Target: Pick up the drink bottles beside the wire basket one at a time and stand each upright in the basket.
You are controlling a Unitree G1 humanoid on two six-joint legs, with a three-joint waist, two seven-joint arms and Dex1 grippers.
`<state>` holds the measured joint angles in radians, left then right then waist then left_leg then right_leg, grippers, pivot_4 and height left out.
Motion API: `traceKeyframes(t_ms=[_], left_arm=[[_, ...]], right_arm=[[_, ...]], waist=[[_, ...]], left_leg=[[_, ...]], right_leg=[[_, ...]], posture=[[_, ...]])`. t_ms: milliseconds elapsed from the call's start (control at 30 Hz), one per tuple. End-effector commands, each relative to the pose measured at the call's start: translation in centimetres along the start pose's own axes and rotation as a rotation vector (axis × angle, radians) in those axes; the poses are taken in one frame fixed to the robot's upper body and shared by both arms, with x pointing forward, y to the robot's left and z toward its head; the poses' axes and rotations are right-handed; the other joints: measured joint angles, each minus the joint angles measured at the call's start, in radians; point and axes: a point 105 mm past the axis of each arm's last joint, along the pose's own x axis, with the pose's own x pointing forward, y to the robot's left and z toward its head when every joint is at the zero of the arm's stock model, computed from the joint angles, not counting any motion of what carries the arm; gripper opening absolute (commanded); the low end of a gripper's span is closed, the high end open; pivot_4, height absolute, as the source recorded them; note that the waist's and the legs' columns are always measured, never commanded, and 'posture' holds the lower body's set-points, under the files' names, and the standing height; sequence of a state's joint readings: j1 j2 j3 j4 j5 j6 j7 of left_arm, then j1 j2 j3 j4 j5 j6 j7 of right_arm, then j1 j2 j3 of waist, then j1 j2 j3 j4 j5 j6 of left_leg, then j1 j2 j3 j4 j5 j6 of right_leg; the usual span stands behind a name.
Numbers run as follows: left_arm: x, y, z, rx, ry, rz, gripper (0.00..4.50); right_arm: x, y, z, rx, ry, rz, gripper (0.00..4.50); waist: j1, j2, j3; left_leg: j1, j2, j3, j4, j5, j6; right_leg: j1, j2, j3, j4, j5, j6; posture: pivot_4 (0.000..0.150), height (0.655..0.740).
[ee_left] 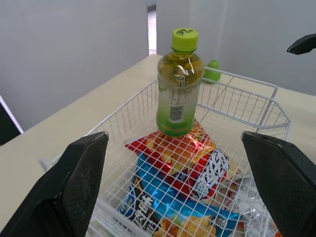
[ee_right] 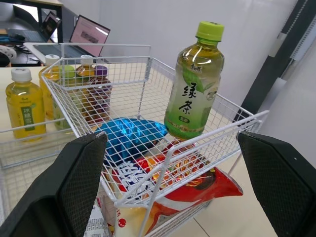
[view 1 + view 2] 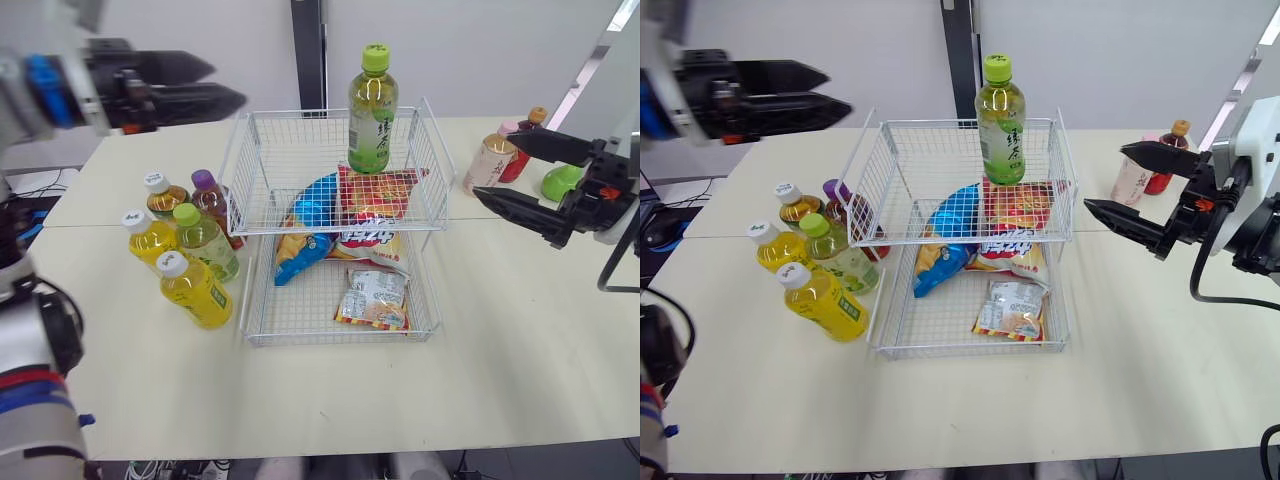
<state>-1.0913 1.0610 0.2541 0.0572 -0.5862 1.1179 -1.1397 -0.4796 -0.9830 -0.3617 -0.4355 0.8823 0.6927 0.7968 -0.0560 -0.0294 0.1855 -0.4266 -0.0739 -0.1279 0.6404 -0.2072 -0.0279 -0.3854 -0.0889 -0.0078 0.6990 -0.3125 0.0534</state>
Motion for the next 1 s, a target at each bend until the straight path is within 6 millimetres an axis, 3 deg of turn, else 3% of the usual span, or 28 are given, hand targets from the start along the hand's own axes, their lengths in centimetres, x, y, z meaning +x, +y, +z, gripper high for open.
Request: traceKeyframes(t_ms=[33,300,500,600,733,833,1000], left_arm=[[-3.4,0.6,-0.5,0.020,0.003,0.111,4.49],[-10.8,1.8,-6.1,-0.021,0.155,0.355,4.49],[-16.0,1.3,-8.5,-0.089,0.126,0.507,4.49],[-17.9,-0.1,-10.9,-0.162,0.155,0.542,4.49],[-18.0,-1.5,-12.2,-0.208,0.164,0.527,4.49],[-16.5,-2.5,-13.1,-0.187,0.143,0.536,4.49],[-13.3,-2.2,-13.3,-0.140,0.019,0.629,4.49]], right_arm=[[0.3,1.0,1.4,-0.068,-0.012,0.086,4.50],[2.3,2.9,2.6,-0.044,-0.041,0.303,4.50],[3.6,4.0,2.6,-0.020,-0.056,0.436,4.50],[4.1,4.7,2.5,0.004,-0.065,0.500,4.50],[4.5,5.1,2.4,0.025,-0.063,0.545,4.50],[4.5,5.6,2.0,0.039,-0.059,0.587,4.50],[4.6,5.8,1.8,0.036,-0.059,0.596,4.50]], waist=[[-0.001,0.001,-0.001],[0.001,0.002,-0.001],[0.004,0.003,-0.001],[0.006,0.003,-0.001],[0.009,0.002,-0.001],[0.026,0.002,-0.001],[0.036,0.002,-0.002]], left_leg=[[0.000,0.000,0.000,0.000,0.000,0.000],[0.002,0.004,0.001,-0.001,0.000,0.000],[0.002,0.006,0.002,-0.002,0.000,0.000],[0.002,0.008,0.003,-0.004,0.000,0.000],[0.003,0.011,0.005,-0.005,0.000,0.000],[0.004,0.012,0.005,-0.006,0.000,0.000],[0.009,0.012,0.004,-0.008,0.000,-0.001]], right_leg=[[0.000,0.000,0.000,0.000,0.000,0.000],[0.000,0.001,0.001,-0.001,0.001,-0.002],[-0.001,-0.001,0.001,-0.002,0.002,-0.004],[-0.002,-0.001,0.001,-0.003,0.003,-0.005],[-0.002,0.000,0.000,-0.003,0.004,-0.008],[-0.002,0.000,0.001,-0.005,0.005,-0.009],[0.001,0.001,0.001,-0.013,0.006,-0.009]], posture=[[0.150,0.7400],[0.150,0.7400],[0.150,0.7400],[0.150,0.7400],[0.150,0.7400],[0.150,0.7400],[0.150,0.7400]])
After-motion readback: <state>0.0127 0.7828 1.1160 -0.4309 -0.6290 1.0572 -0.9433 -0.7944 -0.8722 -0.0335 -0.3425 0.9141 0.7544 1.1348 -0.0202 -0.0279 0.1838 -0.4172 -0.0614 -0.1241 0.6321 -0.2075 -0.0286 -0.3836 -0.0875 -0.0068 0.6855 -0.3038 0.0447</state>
